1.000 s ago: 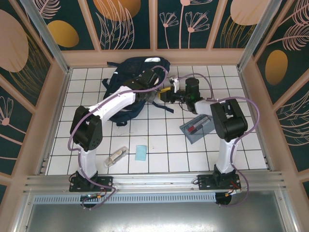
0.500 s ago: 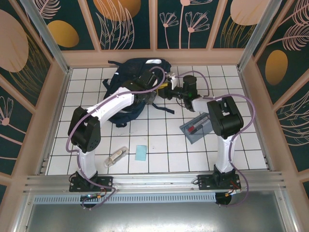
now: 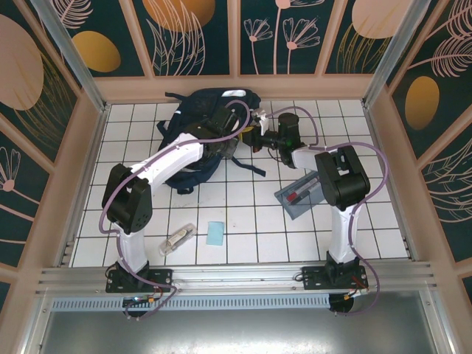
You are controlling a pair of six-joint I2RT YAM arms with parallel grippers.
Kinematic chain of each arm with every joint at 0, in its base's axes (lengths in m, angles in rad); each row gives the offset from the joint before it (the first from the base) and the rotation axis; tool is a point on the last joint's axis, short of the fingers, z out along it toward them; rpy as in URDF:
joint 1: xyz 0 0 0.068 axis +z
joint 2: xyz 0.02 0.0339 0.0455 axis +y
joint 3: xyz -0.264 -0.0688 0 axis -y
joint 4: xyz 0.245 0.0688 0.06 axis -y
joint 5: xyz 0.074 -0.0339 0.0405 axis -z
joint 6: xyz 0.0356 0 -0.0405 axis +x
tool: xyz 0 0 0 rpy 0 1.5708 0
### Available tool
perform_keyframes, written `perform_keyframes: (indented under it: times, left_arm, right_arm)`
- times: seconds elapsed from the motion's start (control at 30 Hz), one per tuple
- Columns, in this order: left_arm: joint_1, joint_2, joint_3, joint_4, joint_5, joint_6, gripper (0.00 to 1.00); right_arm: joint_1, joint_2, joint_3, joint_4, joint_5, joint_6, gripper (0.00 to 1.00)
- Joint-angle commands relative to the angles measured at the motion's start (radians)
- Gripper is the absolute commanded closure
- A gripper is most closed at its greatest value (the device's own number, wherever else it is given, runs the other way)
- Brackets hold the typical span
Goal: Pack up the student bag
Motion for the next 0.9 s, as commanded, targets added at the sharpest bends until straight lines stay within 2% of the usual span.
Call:
perform_keyframes:
  times: [0.0, 0.33, 0.5, 0.6, 0.63, 0.67, 0.7, 0.73, 0.8, 0.87]
  left_arm:
    - [-0.014, -0.055, 0.035, 0.093, 0.027, -0.033, 1.0]
    - [-0.014, 0.058, 0.128, 0.138, 0.107, -0.077, 1.0]
    - [-0.014, 0.068, 0.141, 0.155, 0.115, -0.088, 1.0]
    - [-0.014, 0.067, 0.135, 0.165, 0.098, -0.098, 1.0]
    - [-0.013, 0.066, 0.131, 0.169, 0.096, -0.105, 0.95]
    - [-0.013, 0.062, 0.129, 0.173, 0.096, -0.113, 0.81]
    - [-0.012, 0.058, 0.13, 0.173, 0.099, -0.125, 0.61]
    - [-0.012, 0.049, 0.127, 0.173, 0.109, -0.136, 0.47]
    - [-0.008, 0.028, 0.12, 0.172, 0.14, -0.147, 0.32]
    - [-0.001, 0.002, 0.109, 0.17, 0.159, -0.157, 0.25]
  right_arm:
    - [0.036, -0.048, -0.019, -0.021, -0.027, -0.006, 1.0]
    - [0.107, -0.228, -0.151, -0.17, 0.001, -0.058, 1.0]
    - [0.12, -0.267, -0.189, -0.218, -0.002, -0.049, 1.0]
    - [0.125, -0.297, -0.256, -0.167, -0.024, -0.005, 1.0]
    - [0.126, -0.302, -0.277, -0.15, -0.014, 0.008, 1.0]
    - [0.127, -0.301, -0.286, -0.151, 0.005, 0.016, 1.0]
    - [0.125, -0.299, -0.29, -0.16, 0.033, 0.021, 1.0]
    - [0.121, -0.295, -0.294, -0.165, 0.056, 0.024, 1.0]
    - [0.114, -0.294, -0.301, -0.163, 0.099, 0.031, 1.0]
    - [0.1, -0.291, -0.308, -0.15, 0.123, 0.045, 1.0]
